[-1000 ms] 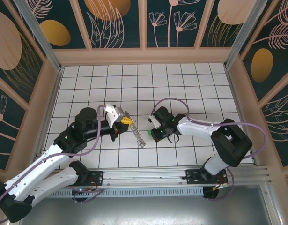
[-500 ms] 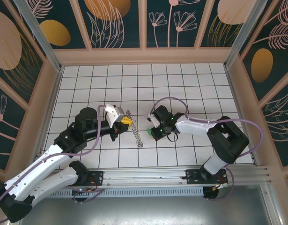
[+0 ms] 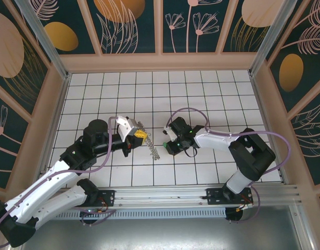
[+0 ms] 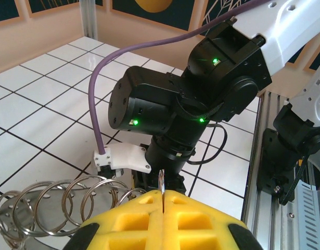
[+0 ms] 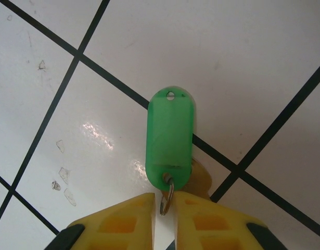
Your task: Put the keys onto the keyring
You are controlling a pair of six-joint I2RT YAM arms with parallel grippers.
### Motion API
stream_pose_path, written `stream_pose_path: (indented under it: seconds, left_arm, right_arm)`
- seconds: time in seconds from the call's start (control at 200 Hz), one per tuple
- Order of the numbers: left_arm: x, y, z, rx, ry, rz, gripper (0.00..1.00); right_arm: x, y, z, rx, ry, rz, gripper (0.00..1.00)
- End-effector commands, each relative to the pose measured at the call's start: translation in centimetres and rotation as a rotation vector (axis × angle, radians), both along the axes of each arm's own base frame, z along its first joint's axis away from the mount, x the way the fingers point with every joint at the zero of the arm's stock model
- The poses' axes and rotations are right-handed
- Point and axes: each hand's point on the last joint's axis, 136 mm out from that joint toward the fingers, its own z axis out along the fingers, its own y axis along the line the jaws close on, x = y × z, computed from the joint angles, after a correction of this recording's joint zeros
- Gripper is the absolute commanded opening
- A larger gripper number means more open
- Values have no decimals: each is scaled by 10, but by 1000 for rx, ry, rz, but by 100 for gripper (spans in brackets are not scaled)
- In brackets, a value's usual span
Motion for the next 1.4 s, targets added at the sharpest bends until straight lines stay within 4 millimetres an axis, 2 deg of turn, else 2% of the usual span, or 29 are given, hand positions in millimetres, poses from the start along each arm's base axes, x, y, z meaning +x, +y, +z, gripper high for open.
stream_pose_path:
  seconds: [0.0, 0.2, 0.36, 0.445, 0.616, 0.761, 0.851, 0.956, 1.141, 1.266, 1.396]
  left_arm:
    - [1, -1, 22, -45, -36, -3, 0]
    - [1, -1, 21, -44, -38, 1, 0]
    - [1, 0, 22, -46, -40, -1, 0]
    - [1, 0, 22, -46, -40, -1, 0]
    - [2, -1, 21, -43, -40, 3, 0]
    - [3, -1, 19, -37, -35, 3, 0]
    - [2, -2, 18, -31, -39, -3, 0]
    - [-3, -2, 21, -33, -59, -36, 0]
    - [-23, -4, 32, -67, -124, -135, 0]
    - [-38, -8, 37, -87, -142, -233, 0]
    - [-49, -11, 41, -97, -151, -307, 0]
  right_arm:
    - [9, 6, 2, 14, -13, -2, 16]
    - [11, 4, -1, 2, -14, -10, 13]
    - [12, 3, 1, 3, -18, -16, 6]
    - [13, 3, 4, 8, -26, -18, 0]
    - [13, 4, 18, 43, -71, 0, 0]
    - [7, 11, 58, 152, -215, 80, 0]
    - [-7, 17, 94, 234, -339, 168, 0]
    - [-31, 19, 139, 343, -474, 281, 0]
    - [-74, 17, 205, 519, -652, 432, 0]
    - [-96, 13, 237, 585, -714, 519, 0]
    - [-107, 13, 253, 603, -737, 594, 0]
